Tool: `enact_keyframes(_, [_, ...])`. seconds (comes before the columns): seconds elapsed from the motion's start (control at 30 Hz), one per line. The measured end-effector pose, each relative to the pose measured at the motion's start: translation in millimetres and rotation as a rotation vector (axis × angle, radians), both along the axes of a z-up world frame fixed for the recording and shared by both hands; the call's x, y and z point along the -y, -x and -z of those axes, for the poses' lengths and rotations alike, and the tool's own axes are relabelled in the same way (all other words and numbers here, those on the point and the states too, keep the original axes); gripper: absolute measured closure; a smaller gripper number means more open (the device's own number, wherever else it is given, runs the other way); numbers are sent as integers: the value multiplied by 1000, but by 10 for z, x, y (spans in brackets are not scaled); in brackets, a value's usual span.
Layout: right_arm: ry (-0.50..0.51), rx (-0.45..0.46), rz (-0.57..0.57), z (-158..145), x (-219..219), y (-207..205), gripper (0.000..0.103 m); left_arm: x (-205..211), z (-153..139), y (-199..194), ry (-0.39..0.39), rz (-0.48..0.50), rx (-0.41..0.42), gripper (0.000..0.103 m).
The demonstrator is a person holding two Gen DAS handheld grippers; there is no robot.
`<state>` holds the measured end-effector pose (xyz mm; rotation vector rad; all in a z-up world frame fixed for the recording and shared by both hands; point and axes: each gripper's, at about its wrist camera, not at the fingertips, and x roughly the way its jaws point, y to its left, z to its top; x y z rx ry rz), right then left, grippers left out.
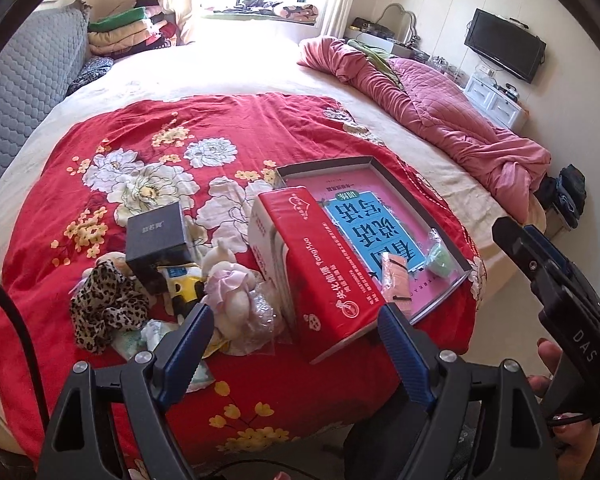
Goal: Organize soft objects
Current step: 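Move both open tools back over the pile of items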
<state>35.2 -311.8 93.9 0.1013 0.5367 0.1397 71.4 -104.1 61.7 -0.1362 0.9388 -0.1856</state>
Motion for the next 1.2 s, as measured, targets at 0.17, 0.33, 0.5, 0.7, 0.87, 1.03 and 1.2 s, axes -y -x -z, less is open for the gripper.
enact_keyframes(0.17, [-4,14,-51,-93,-202,62,24,-284,-54,90,10,-51,4,19])
enact_keyframes(0.33, [-7,2,-115,-117,-413,91,24,-520,-76,173,22,-89,7,19])
enact_keyframes(0.5, [15,5,-173,-114,-635,154,24,-716,-72,258,26,-128,8,19])
enact_keyframes(0.7, [30,-9,-225,-80,-846,180,24,-921,-19,355,24,-165,6,19])
enact_keyframes(0.87, [45,-20,-258,-40,-971,186,24,-1152,53,416,32,-202,2,19])
enact_keyframes(1.03, [65,-38,-295,43,-1123,185,24,-1406,147,480,51,-254,-8,19])
enact_keyframes(1.2, [74,-63,-327,146,-1246,160,24,-1658,289,505,70,-310,-31,19])
